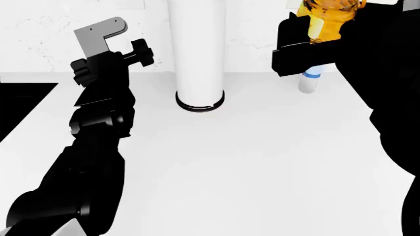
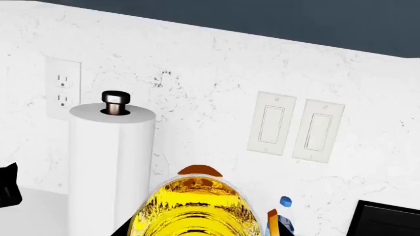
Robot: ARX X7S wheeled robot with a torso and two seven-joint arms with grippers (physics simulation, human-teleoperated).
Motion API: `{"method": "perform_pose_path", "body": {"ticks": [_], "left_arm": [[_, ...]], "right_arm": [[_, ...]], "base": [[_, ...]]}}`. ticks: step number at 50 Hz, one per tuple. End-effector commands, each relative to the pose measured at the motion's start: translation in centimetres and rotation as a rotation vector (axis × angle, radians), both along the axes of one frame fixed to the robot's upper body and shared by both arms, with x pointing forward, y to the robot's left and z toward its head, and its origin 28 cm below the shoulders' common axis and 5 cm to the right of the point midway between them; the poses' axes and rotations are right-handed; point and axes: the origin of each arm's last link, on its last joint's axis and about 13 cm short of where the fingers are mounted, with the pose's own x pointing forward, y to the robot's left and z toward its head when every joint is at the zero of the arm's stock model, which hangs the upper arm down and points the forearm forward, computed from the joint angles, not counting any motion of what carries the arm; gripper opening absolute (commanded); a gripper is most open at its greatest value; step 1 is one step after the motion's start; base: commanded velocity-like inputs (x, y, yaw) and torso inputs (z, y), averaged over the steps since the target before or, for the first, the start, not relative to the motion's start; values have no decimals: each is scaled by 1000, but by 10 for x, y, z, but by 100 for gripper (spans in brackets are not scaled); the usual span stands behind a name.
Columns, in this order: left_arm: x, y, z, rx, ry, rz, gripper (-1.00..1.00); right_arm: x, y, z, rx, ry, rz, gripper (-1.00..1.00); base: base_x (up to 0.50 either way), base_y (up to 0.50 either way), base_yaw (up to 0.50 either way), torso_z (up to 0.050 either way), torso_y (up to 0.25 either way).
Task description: Pick the honey bottle and canned food from the counter and place them in the cabinets closest to them.
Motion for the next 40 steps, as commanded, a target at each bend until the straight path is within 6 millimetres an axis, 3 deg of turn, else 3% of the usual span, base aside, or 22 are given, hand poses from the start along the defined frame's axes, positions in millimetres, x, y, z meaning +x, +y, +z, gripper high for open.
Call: {"method": "perform_pose_path", "body": {"ticks": [1,27,32,40], "left_arm": [[1,-1,-7,-40,-19,-20,100],[1,-6,-8,5,-27,-67,100],[1,-6,-8,10,-30,-73,100],[1,-5,-7,7,-33,-76,100]], "right_arm": [[4,-4,0,-23,12,-15,-100],[-3,-6,-7,23,-44,35,-100],[-16,-6,-6,50,-96,53,-100],[-58,3,0,-30,-181,-7,-100]], "base": [[500,51,0,0,0],[500,52,0,0,1],[100,5,0,0,0],[0,0,0,0,0]]}}
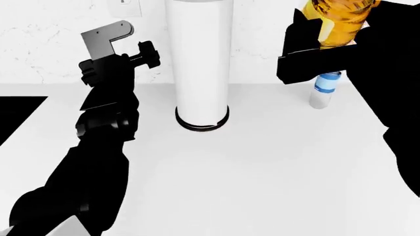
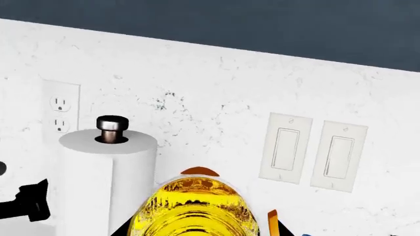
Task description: Pick the honey bottle and canned food from the counter and place them in the cabinets closest to them.
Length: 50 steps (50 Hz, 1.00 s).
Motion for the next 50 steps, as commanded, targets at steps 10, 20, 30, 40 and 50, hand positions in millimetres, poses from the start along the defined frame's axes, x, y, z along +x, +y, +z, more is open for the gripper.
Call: {"method": "perform_pose_path", "body": {"ticks": [10,20,30,40,50], "left_arm": [[0,0,1,-1,-13,-13,100],[0,-1,0,7,-16,-15,100],[0,-1,1,14,-17,-16,100],[0,-1,1,23,-17,-16,100],[0,-1,1,27,-15,-17,100]], "right_arm": [[-75,12,5,-24,-241,-33,-100],[-94,11,13,43,-364,-64,-100],[-105,14,23,60,-438,-68,-100],[-117,12,42,104,-539,-79,-100],[-114,17,66,105,-555,-73,-100]], "base": [[0,0,0,0,1],[0,0,0,0,0],[0,0,0,0,0],[0,0,0,0,1],[0,0,0,2,0]]}}
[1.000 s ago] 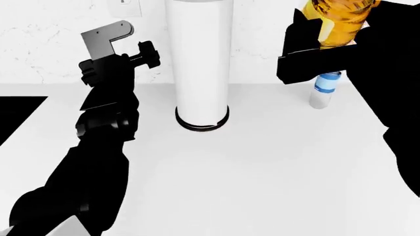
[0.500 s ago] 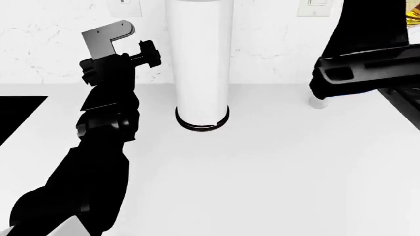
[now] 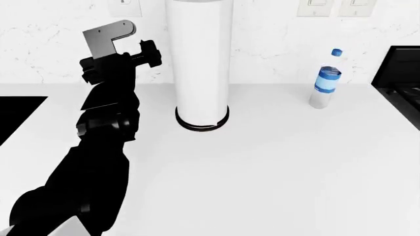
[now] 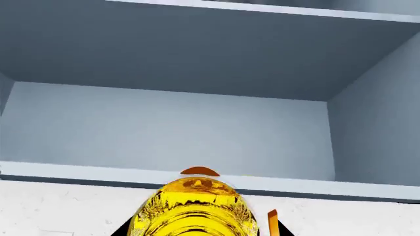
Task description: Pick the honey bottle and canned food from the counter and place them in the cabinets closest to them.
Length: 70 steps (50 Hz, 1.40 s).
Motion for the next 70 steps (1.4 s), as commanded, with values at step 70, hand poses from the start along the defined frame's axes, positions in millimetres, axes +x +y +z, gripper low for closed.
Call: {"method": "perform_pose_path", "body": {"ticks": [70], "left_arm": [[0,-1,-1,9,11,-3,100]], "right_arm": [[130,4,171,79,616,-14,-100]], "base": [[0,0,0,0,0]]}}
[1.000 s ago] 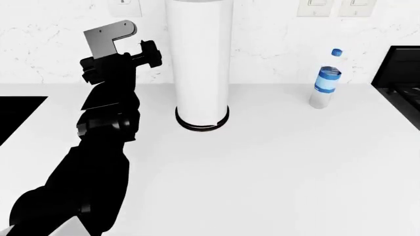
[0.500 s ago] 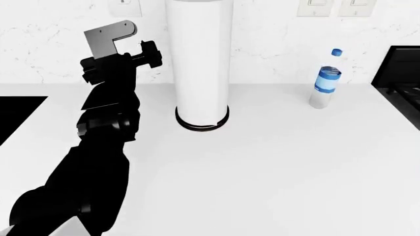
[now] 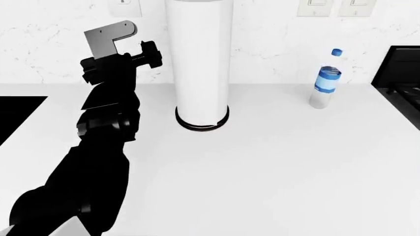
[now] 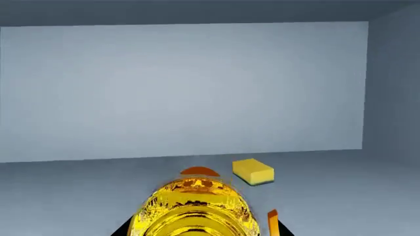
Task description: Pick the honey bottle and canned food from the counter and place them in the cabinets closest to them.
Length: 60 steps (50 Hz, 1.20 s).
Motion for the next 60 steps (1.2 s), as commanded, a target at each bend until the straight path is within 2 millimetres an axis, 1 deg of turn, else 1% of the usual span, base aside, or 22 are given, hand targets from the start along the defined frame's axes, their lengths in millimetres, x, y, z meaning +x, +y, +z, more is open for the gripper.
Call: {"method": "perform_pose_path", "body": {"ticks": [1,6,13,26,37,38,60], "left_arm": [[0,0,0,-1,1,-2,100],[0,0,0,-4,1,-4,100],[0,0,0,-4,0,-5,100],[0,0,0,-5,-2,-2,100],[0,0,0,-5,-5,2,100],[0,0,0,-5,-5,2,100],[0,0,0,1,-5,-4,100]], "right_arm": [[45,-1,-10,-16,185,18,-100],[66,-4,-18,-10,256,7,-100],[85,-8,-31,2,318,-7,-100],[106,-9,-50,18,388,4,-100],[113,-6,-62,-35,443,-6,-100],[114,-5,-62,-40,444,-6,100],[116,-5,-66,-57,421,21,100]], "base": [[0,0,0,10,0],[0,0,0,0,0],[0,0,0,0,0],[4,0,0,0,0],[6,0,2,0,0],[12,0,3,0,0],[4,0,1,0,0]]}}
